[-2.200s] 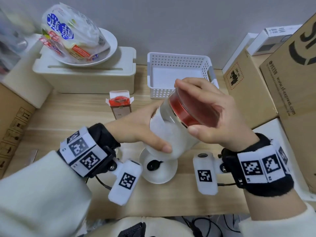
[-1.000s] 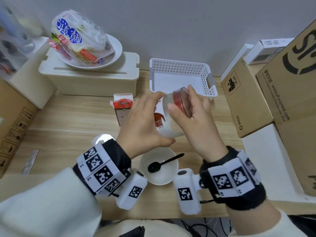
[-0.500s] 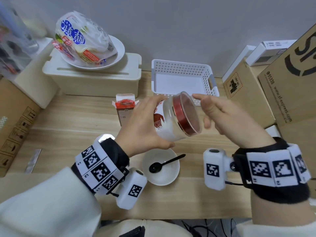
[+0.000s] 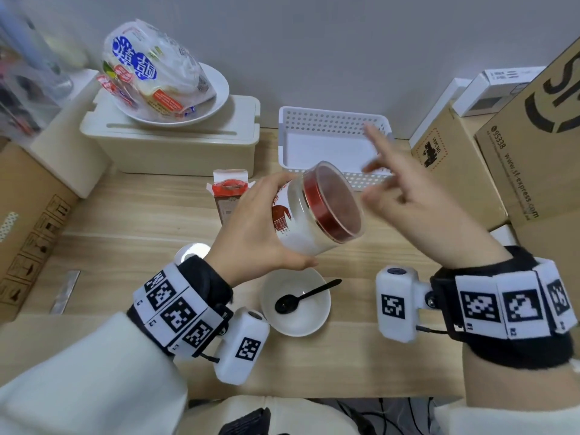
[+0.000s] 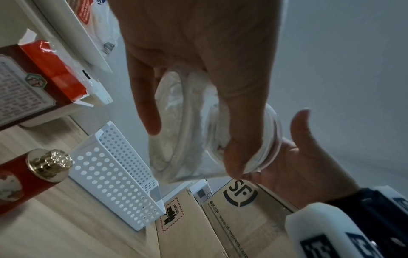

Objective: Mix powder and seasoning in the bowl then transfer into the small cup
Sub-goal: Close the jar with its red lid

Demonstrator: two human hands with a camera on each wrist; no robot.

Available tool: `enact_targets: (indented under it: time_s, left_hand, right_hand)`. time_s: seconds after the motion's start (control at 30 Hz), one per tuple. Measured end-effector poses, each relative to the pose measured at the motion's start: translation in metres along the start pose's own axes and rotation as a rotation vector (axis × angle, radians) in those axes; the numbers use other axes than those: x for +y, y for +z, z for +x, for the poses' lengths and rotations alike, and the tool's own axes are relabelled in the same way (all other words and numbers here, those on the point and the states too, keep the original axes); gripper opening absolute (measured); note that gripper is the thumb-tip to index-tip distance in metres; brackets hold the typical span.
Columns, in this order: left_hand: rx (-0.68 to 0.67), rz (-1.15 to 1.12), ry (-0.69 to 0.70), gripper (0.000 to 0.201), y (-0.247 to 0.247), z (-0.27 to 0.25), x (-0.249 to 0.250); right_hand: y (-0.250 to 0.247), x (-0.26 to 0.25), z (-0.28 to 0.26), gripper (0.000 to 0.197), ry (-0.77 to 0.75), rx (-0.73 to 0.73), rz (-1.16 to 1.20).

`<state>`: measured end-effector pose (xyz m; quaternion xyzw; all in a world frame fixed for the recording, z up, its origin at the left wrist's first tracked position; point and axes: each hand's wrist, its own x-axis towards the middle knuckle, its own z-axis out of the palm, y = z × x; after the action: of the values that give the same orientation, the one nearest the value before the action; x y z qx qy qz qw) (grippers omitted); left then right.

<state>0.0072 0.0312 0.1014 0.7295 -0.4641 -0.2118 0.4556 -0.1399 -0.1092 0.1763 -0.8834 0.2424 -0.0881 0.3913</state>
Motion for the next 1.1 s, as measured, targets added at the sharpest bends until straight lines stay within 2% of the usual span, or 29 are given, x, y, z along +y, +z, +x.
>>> enact_targets:
  time_s: [0.1,0.13,0.2,0.27,0.33,0.4,0.47,0.53,0.6,0.7,0.77,0.8,0.87,0.9,0.93,1.0,1.07,1.1]
  left_hand:
    - [-0.017,-0.005,0.01,0.102,-0.001,0.002,0.003]
    - [-0.031,0.01,0.015,0.103,-0.001,0.002,0.003]
    - [-0.059,0.064,0.023,0.104,0.001,0.002,0.003]
    - [-0.074,0.102,0.022,0.105,0.002,0.002,0.003]
    - [-0.071,0.094,0.007,0.105,0.001,0.004,0.003]
    - [-0.079,0.079,0.002,0.105,-0.002,0.006,0.003]
    - [-0.109,0.079,0.018,0.107,-0.005,0.009,0.003]
    - [-0.125,0.076,0.03,0.107,-0.005,0.011,0.002]
    - [-0.107,0.087,0.027,0.107,-0.002,0.012,0.002]
    - [-0.056,0.155,0.047,0.106,0.003,0.014,0.003]
    - [-0.061,0.17,0.068,0.105,0.005,0.018,0.005]
    - [-0.074,0.153,0.076,0.104,0.004,0.02,0.005]
    - [-0.097,0.095,0.072,0.102,0.001,0.025,0.006]
    - [-0.105,0.072,0.067,0.101,-0.001,0.027,0.006]
    - [-0.113,0.055,0.06,0.101,-0.002,0.03,0.006]
    - [-0.135,0.015,0.03,0.103,-0.002,0.035,0.004]
    - [-0.154,-0.019,0.012,0.103,0.002,0.038,0.002]
    - [-0.161,-0.018,0.015,0.103,0.004,0.039,0.001]
  right_hand:
    - [0.008,-0.004,-0.002,0.091,-0.135,-0.262,-0.066]
    - [0.009,-0.005,-0.001,0.085,-0.119,-0.268,-0.084]
    - [0.012,-0.007,0.001,0.071,-0.024,-0.18,-0.107]
    - [0.011,-0.006,0.002,0.076,0.077,-0.08,-0.13]
    - [0.005,0.002,0.003,0.079,0.098,-0.043,-0.121]
    - [0.0,0.004,0.0,0.077,0.078,-0.128,-0.038]
    - [-0.002,0.005,-0.002,0.089,-0.032,-0.291,0.0]
    - [0.0,0.004,0.0,0.087,-0.101,-0.361,0.035]
    - [0.004,0.007,0.004,0.079,-0.087,-0.304,0.047]
    - [0.018,0.007,0.009,0.056,0.022,-0.068,-0.05]
    - [0.024,0.011,0.012,0.061,0.077,0.095,-0.101]
    - [0.019,0.015,0.013,0.07,0.115,0.117,-0.072]
    - [0.004,0.024,0.014,0.081,0.167,0.037,0.037]
    - [-0.003,0.024,0.013,0.075,0.153,-0.036,0.084]
    - [-0.008,0.022,0.012,0.072,0.099,-0.128,0.097]
    - [-0.01,0.019,0.012,0.088,-0.032,-0.297,0.053]
    - [-0.008,0.014,0.015,0.088,-0.03,-0.263,-0.021]
    - [-0.008,0.011,0.018,0.08,0.025,-0.206,-0.059]
